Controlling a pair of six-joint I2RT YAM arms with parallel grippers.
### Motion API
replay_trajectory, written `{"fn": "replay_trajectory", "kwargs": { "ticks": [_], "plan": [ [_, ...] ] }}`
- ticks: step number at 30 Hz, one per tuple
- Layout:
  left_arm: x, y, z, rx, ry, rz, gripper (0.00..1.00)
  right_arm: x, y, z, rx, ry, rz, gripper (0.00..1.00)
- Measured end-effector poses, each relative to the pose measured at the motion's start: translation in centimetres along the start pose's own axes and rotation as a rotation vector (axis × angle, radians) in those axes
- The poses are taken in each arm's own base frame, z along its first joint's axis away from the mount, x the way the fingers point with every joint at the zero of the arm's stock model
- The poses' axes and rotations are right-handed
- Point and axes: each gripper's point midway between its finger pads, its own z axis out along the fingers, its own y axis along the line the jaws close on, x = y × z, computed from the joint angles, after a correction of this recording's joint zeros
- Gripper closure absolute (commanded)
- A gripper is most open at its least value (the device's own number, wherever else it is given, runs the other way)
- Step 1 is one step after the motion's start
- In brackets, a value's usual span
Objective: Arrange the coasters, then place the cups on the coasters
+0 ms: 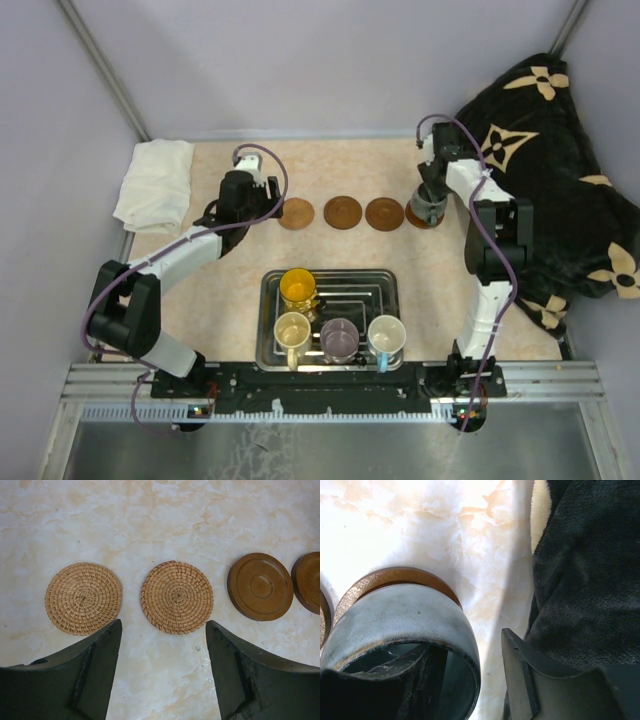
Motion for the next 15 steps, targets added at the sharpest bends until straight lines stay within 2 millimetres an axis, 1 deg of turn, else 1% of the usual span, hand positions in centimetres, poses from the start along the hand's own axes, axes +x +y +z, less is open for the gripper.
{"fn": "replay_trajectory", "kwargs": {
  "ticks": [5, 8, 11, 15],
  "plan": [
    [0.0, 0.0, 0.0, 0.0, 0.0, 0.0, 0.26, -0.6, -0.3, 0.0, 0.016, -0.023, 0.018, 0.5],
    [0.1, 0.0, 0.0, 0.0, 0.002, 0.0, 0.26, -1.1, -0.6, -0.5, 0.021, -0.038, 0.028, 0.5],
    [0.1, 0.0, 0.0, 0.0, 0.002, 0.0, 0.26, -2.0, -1.0, -1.5, 0.031, -0.068, 0.037, 0.49],
    [0.2, -0.1, 0.1, 0.005, 0.005, 0.0, 0.26, -3.6, -1.8, -4.3, 0.061, -0.126, 0.04, 0.46]
  ]
}}
